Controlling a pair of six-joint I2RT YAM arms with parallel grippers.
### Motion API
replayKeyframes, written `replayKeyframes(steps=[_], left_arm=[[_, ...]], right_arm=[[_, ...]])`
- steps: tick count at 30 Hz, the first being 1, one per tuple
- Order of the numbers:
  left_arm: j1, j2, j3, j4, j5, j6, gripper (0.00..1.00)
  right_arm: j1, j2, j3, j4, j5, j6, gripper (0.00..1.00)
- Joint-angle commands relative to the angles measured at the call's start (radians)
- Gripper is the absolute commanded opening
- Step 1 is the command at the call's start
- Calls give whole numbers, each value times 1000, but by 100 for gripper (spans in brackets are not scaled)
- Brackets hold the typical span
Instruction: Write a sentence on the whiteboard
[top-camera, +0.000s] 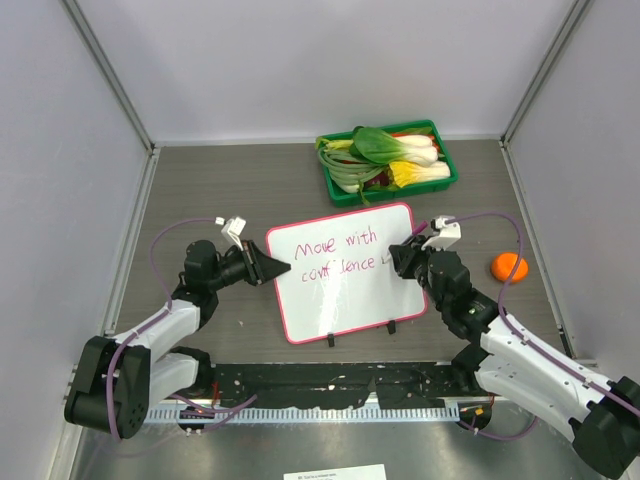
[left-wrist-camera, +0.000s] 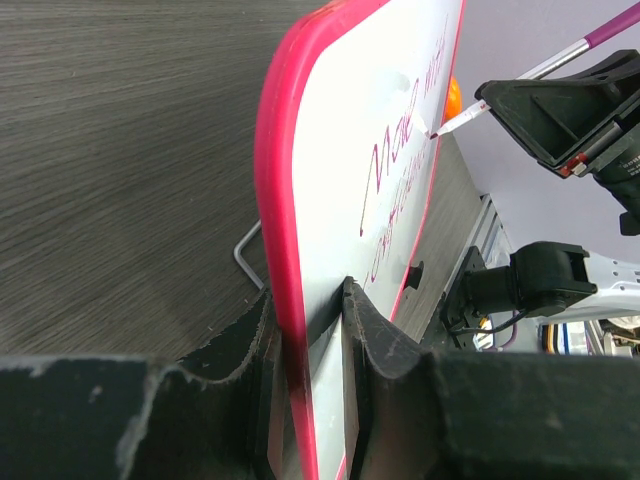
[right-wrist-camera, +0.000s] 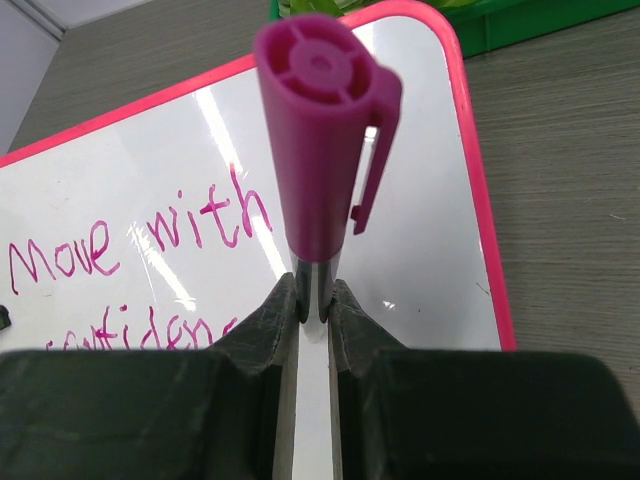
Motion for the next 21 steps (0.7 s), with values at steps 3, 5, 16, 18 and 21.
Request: replayKeyframes(steps=[3,5,16,18,21], left_arm=[[-2,11,-19,-34,-98,105,0],[-4,13,-19,-32,-98,105,0],[-2,8,-17,-37,-97,107,0],[-4,5,-19,-38,-98,107,0],[-2,6,-19,-38,-97,107,0]], right_arm=[[-4,16,17,-3,25,-14,1],[-6,24,34,2,34,-17,1],[-3,53,87,16,77,-42,1],[-4,58,92,13,91,-47,1],[-4,64,95,7,97,-45,1]])
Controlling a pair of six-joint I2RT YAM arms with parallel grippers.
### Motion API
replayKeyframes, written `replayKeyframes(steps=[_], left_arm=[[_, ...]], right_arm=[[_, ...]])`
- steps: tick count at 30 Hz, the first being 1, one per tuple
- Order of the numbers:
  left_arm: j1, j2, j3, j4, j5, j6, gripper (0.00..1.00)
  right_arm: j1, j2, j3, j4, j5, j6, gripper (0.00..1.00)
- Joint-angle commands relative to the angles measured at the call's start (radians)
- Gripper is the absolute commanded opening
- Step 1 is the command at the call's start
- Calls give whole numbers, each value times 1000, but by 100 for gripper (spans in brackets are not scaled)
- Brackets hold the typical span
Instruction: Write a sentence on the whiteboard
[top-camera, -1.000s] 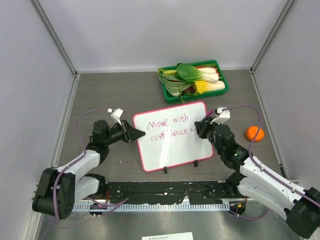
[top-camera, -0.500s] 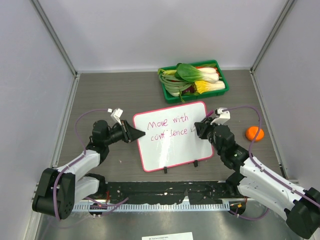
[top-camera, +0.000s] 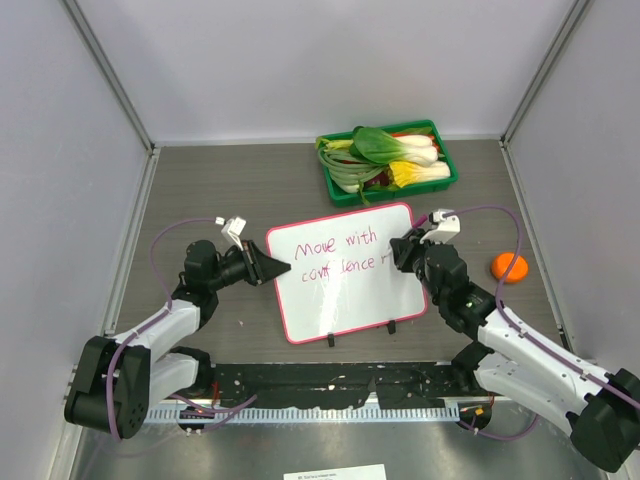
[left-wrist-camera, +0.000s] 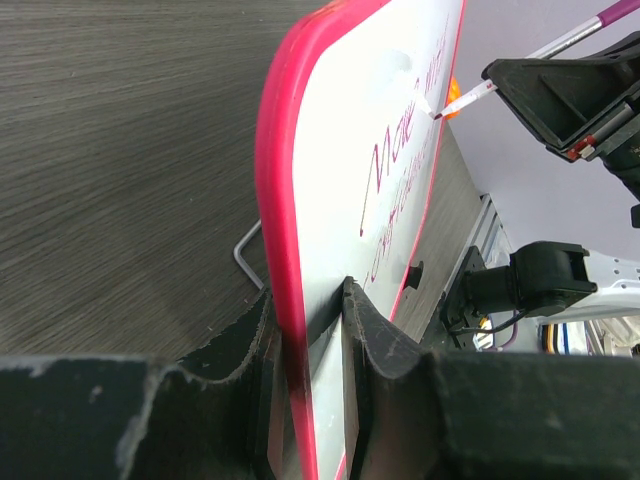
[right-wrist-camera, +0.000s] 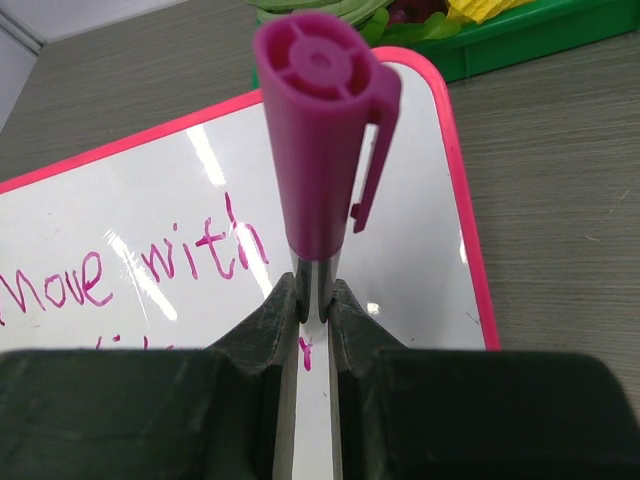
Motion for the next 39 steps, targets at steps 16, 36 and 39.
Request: replayKeyframes(steps=[16,36,39], left_arm=[[-2,12,-17,-34,-97,105,0],[-4,13,-18,-34,-97,105,0],[-2,12,-17,-34,-95,105,0]], right_arm=[[-4,-42,-10,-55,33,5,1],[-6,-93,44,-41,13,11,1],[-6,-85,56,-33,31,2,1]])
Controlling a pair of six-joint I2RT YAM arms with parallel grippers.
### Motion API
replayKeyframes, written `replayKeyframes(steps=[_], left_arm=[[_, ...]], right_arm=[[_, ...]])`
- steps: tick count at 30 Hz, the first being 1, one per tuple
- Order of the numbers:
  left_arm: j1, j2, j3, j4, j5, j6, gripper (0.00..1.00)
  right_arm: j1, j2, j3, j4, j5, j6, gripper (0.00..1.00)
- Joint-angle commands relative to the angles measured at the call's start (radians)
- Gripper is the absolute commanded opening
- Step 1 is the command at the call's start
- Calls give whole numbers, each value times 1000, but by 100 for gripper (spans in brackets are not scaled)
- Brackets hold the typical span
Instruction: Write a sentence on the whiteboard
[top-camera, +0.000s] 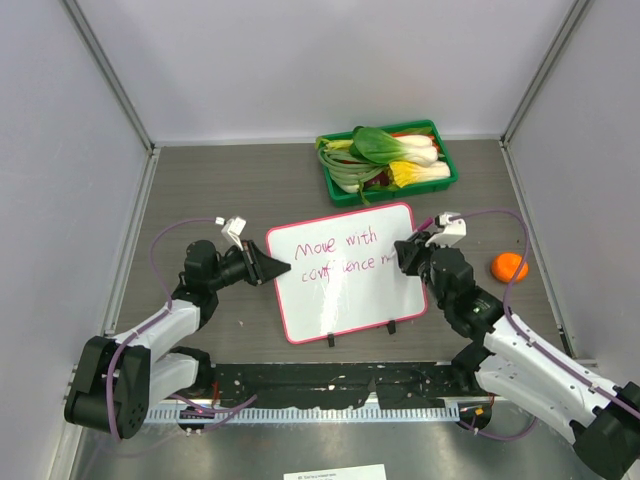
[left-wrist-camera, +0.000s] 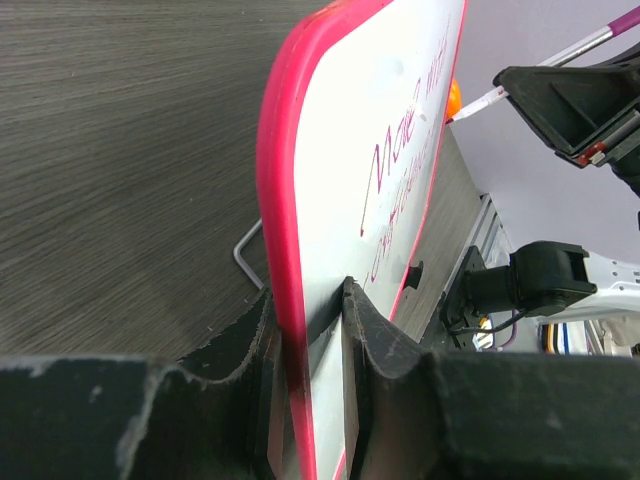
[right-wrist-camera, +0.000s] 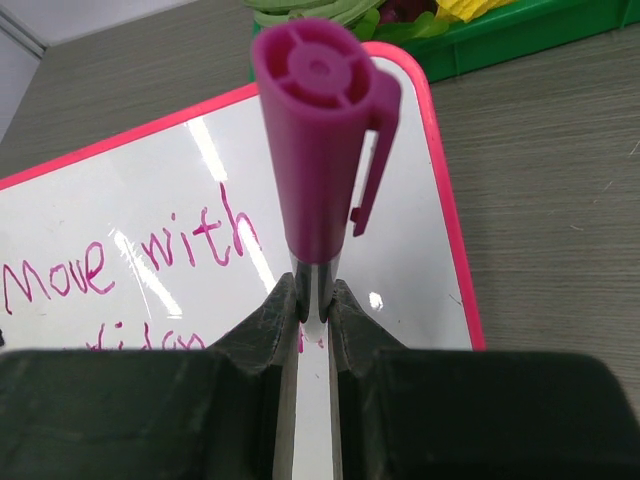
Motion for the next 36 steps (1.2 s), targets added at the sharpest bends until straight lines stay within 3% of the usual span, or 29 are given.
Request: replayKeyframes(steps=[1,14,36], left_arm=[[-2,13,-17,-34,-96,105,0],[-2,5,-17,-42,-99,110,0],[-4,6,-17,-39,-99,108,0]], right_arm=[[-6,-6,62,43,34,-6,1],[-14,69,31,77,75,-18,1],[-17,0,-30,-30,34,6,1]])
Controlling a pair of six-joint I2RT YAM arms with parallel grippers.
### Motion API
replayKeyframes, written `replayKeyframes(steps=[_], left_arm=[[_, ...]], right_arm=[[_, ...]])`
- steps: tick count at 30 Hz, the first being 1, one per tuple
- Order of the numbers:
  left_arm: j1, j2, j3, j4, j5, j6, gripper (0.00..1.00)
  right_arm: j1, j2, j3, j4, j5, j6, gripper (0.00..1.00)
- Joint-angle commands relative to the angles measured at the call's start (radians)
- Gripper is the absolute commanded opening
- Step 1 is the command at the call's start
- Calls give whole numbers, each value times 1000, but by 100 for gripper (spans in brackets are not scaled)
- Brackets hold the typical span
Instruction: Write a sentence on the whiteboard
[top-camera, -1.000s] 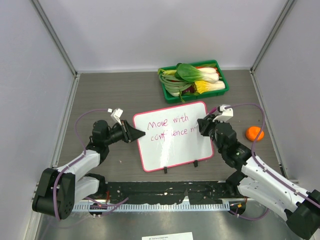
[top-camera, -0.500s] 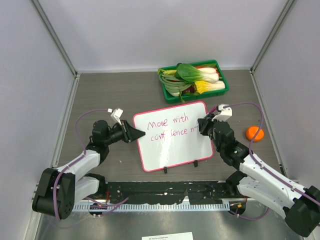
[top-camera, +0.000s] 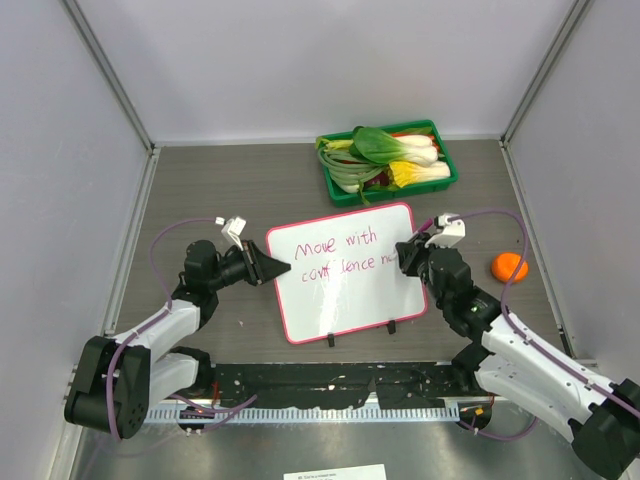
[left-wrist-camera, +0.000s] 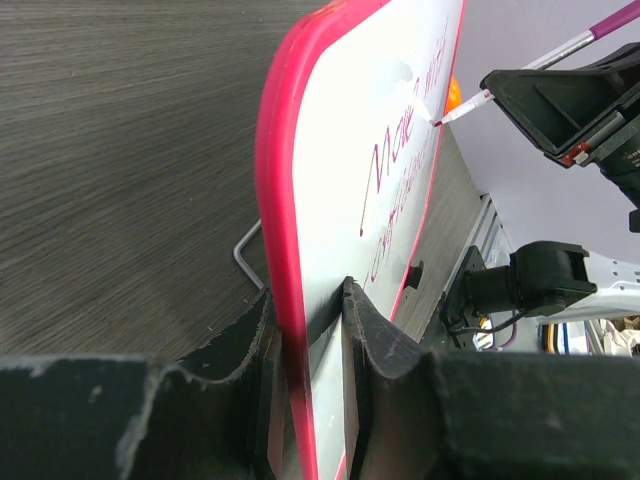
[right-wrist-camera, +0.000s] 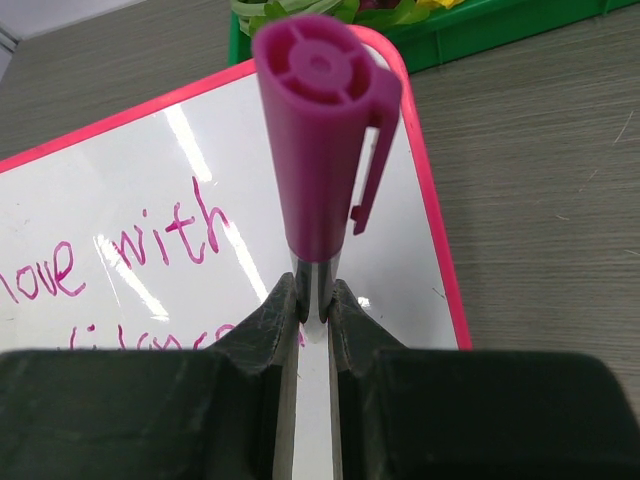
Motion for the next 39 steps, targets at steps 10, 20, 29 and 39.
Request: replayKeyframes(steps=[10,20,29,39], left_arm=[[-3,7,-17,-40,-100,108,0],[-3,4,-17,-43,-99,110,0],[-2,2,-19,-43,-99,108,0],[-2,4,-19,-43,-100,108,0]], right_arm=[[-3,9,33,-31,93,-11,1],[-6,51,70,26,93,-25,1],[-6,69,82,52,58,-17,1],[-10,61,79,67,-5,-6,1]])
